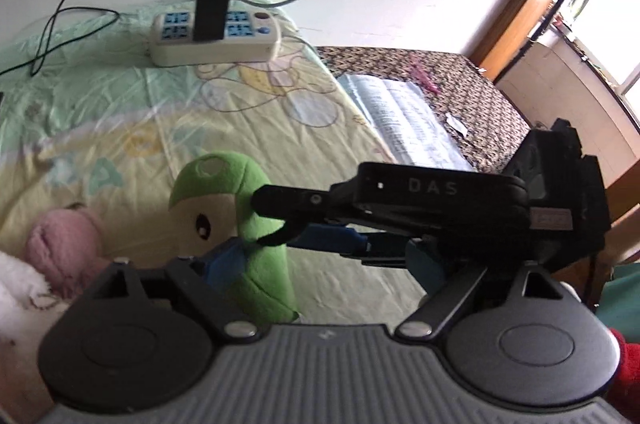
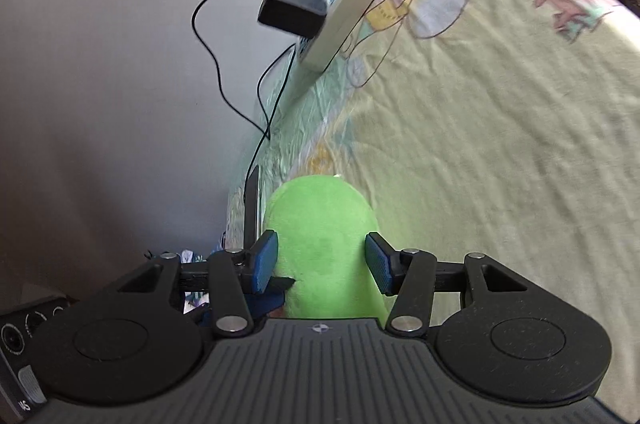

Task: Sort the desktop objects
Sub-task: 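Grasp the green plush with the right gripper and lift it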

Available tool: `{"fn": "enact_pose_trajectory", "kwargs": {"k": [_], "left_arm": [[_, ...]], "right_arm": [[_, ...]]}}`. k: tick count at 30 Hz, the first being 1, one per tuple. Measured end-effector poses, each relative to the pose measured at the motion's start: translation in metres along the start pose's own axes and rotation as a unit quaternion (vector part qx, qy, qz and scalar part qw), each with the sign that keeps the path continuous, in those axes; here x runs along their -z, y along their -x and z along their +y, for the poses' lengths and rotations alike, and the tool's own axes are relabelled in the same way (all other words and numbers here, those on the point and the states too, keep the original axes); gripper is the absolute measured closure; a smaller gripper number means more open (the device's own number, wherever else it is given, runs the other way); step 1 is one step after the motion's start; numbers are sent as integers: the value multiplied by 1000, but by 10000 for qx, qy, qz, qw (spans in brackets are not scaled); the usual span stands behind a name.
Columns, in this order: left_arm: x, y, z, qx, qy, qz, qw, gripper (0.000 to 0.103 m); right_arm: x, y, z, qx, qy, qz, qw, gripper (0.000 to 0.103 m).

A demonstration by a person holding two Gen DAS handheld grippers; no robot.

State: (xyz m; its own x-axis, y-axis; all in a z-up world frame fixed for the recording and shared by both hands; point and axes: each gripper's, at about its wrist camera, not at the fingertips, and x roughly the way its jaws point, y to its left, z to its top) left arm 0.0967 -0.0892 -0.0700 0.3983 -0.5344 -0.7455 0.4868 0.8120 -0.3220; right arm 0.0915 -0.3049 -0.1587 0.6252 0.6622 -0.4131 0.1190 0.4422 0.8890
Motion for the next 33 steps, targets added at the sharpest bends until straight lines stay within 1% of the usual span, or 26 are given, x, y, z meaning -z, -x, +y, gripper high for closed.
{"fn": "enact_pose_trajectory", "kwargs": {"k": [2, 4, 5, 7, 8, 10, 11, 12, 13, 15, 17, 18, 21, 23, 26, 30, 33], "left_arm": [[1, 1, -6, 34, -138, 10, 9999, 20], [2, 6, -6, 128, -160, -2, 9998, 22], [3, 11, -5, 170, -147, -46, 9997, 22], [4, 22, 0, 105, -137, -210, 9996, 22], [5, 27, 2, 27, -128, -308, 9994, 21], [2, 27, 10, -241, -6, -422, 9988, 11], [0, 21, 17, -411, 118, -387, 9983, 11], [-2, 14, 25, -447, 256, -294, 9982, 12], [-2, 7, 32, -380, 419, -151, 9983, 18], [-2, -9, 43, -294, 683, 145, 9971, 25], [-1, -15, 43, -515, 627, 141, 9966, 25], [-2, -16, 43, -558, 585, 153, 9966, 25], [-1, -19, 44, -591, 549, 165, 9966, 25], [-1, -22, 42, -700, 485, 195, 9962, 25], [-1, -23, 38, -784, 415, 186, 9959, 25], [-1, -18, 36, -647, 503, 208, 9964, 25], [2, -12, 23, -544, 465, 203, 9972, 25]], "right_arm": [[-3, 9, -5, 24, -20, -97, 9999, 50], [-5, 17, -10, 35, -20, -203, 9998, 50], [-6, 21, -12, 23, -32, -255, 9997, 50], [-6, 27, -16, -65, -121, -333, 9994, 50], [-6, 29, -18, -117, -178, -357, 9991, 50], [-6, 29, -16, -217, -195, -379, 9989, 49], [-6, 28, -14, -267, -156, -365, 9989, 48], [-5, 25, -10, -311, -99, -330, 9989, 47], [-4, 20, -7, -315, -32, -278, 9991, 44], [-2, 11, -2, -232, 124, -174, 9995, 43], [-2, 3, -2, -262, 149, -73, 9995, 43], [-1, -1, -3, -279, 106, -24, 9996, 44], [1, -15, -8, -154, 49, 127, 9998, 43], [1, -20, -11, -289, -94, 184, 9994, 43], [3, -23, -11, -341, -196, 211, 9990, 44], [3, -19, -11, -333, -237, 211, 9989, 45], [5, -6, -12, -337, -327, 185, 9987, 45]]}}
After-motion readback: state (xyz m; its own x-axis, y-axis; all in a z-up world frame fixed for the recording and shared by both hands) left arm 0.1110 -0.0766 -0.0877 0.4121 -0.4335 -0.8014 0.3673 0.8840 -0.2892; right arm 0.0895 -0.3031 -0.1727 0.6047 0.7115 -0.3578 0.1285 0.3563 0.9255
